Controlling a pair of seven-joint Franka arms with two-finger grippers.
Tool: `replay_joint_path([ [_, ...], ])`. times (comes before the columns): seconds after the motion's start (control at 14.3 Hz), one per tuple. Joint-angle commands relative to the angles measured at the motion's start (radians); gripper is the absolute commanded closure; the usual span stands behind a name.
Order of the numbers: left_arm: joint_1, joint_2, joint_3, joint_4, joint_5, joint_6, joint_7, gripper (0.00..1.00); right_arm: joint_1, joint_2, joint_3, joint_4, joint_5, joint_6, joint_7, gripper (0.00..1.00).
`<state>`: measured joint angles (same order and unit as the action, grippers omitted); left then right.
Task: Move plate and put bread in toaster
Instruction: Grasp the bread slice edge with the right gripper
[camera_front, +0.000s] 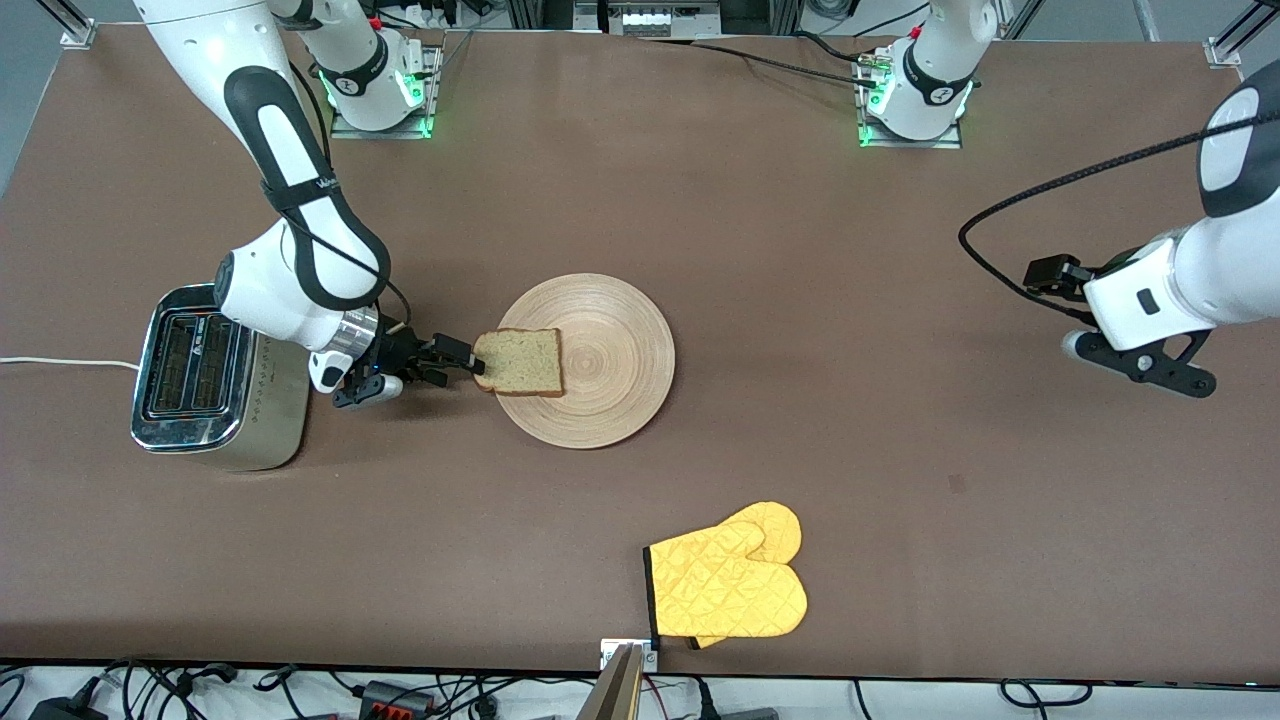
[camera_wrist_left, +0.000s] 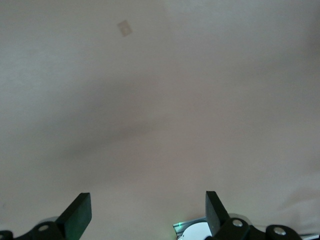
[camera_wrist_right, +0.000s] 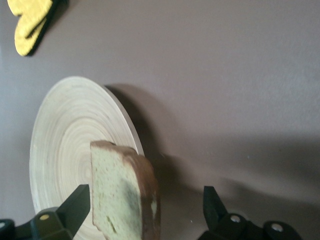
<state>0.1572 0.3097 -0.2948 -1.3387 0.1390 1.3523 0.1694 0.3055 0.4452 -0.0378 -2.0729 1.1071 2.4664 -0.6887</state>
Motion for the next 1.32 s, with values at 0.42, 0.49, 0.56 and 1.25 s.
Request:
replay_joint_path([
  [0.42, -0.225, -0.365, 0.306, -0.448, -0.130, 0.374, -0.140, 0.00, -0.011, -0.026, 0.003, -0.075, 0.053, -0.104, -0.072, 0.00],
  [0.49, -0.220, -0.365, 0.307, -0.454, -0.130, 0.405, -0.128, 0.00, -0.011, -0.028, 0.004, -0.073, 0.053, -0.104, -0.071, 0.06],
  [0.56, -0.217, -0.363, 0.307, -0.455, -0.125, 0.407, -0.133, 0.00, -0.011, -0.026, 0.003, -0.073, 0.053, -0.104, -0.071, 0.12],
  [1.25, -0.211, -0.363, 0.301, -0.384, -0.116, 0.280, -0.248, 0.00, -0.065, -0.022, -0.002, -0.059, 0.054, -0.202, -0.048, 0.53],
])
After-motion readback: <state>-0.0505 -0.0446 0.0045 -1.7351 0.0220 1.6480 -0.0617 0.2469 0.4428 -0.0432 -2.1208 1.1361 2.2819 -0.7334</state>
